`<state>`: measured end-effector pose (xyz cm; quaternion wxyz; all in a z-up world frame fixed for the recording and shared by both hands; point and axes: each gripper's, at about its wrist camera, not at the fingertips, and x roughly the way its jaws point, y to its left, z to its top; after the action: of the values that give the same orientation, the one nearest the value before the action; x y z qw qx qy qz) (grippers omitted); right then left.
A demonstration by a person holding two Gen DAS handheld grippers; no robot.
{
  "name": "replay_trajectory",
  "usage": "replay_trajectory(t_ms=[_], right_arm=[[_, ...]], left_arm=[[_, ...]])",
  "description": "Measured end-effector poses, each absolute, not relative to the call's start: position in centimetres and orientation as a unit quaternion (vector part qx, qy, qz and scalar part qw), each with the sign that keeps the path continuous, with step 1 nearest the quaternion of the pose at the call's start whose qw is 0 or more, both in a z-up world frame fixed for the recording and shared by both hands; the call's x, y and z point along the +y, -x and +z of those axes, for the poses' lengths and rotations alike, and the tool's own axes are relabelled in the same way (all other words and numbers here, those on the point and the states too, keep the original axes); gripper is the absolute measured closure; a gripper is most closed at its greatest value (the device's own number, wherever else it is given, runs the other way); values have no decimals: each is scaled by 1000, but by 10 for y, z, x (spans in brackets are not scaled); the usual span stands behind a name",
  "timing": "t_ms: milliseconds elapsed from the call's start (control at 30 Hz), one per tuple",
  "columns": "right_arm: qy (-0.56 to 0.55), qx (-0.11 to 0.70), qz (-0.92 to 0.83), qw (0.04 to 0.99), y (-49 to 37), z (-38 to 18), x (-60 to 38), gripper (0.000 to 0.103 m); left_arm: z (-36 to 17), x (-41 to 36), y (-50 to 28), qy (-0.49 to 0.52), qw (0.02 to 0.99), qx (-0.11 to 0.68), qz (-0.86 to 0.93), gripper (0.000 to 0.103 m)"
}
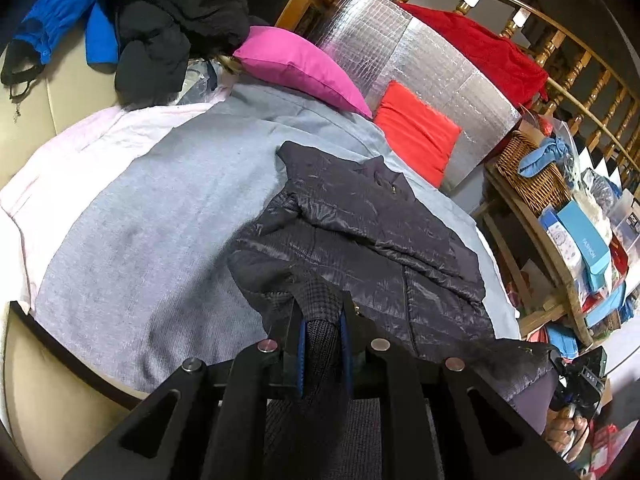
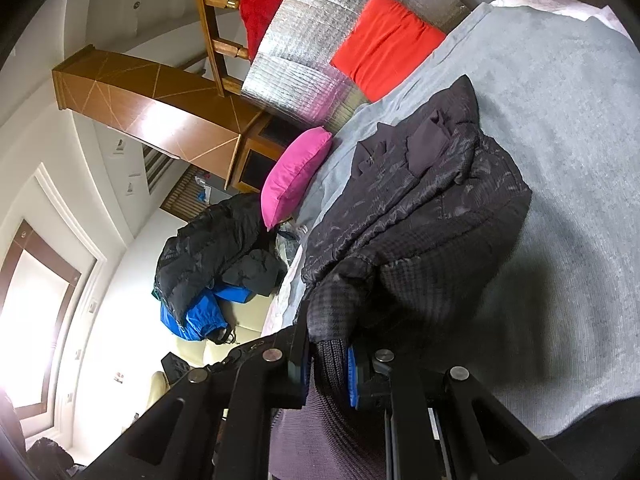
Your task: Fold large clothes
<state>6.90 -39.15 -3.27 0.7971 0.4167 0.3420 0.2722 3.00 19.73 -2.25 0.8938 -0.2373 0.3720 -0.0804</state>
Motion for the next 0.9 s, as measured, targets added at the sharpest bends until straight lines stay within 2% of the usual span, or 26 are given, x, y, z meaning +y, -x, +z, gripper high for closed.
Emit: replay_trajectory(t_ms=[900], right_arm=[[-434, 310, 285, 796, -89, -20, -401, 88]], left_arm=[[6, 192, -67, 239, 902, 349, -88, 88]])
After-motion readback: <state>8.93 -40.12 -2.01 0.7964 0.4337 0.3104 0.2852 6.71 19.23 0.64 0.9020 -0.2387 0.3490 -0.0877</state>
